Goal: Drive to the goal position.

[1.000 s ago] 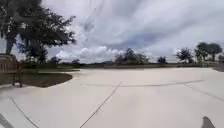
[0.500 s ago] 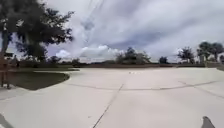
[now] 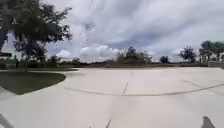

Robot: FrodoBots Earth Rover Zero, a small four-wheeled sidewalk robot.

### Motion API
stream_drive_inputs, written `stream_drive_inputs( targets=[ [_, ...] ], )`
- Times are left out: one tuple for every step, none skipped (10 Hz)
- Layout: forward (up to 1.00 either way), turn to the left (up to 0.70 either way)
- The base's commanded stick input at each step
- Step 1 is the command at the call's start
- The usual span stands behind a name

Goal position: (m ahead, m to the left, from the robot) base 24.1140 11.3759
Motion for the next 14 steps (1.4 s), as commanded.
stream_drive_inputs(
  targets=[
    [0.85,0.0],
    [0.85,0.0],
    [0.85,0.0],
    [0.85,0.0],
    [0.85,0.0],
    [0.85,0.0],
    [0.85,0.0],
    [0.85,0.0],
    [0.85,0.0],
    [0.85,0.0],
    [0.85,0.0],
    [0.85,0.0],
    [0.85,0.0],
    [0.85,0.0]
  ],
)
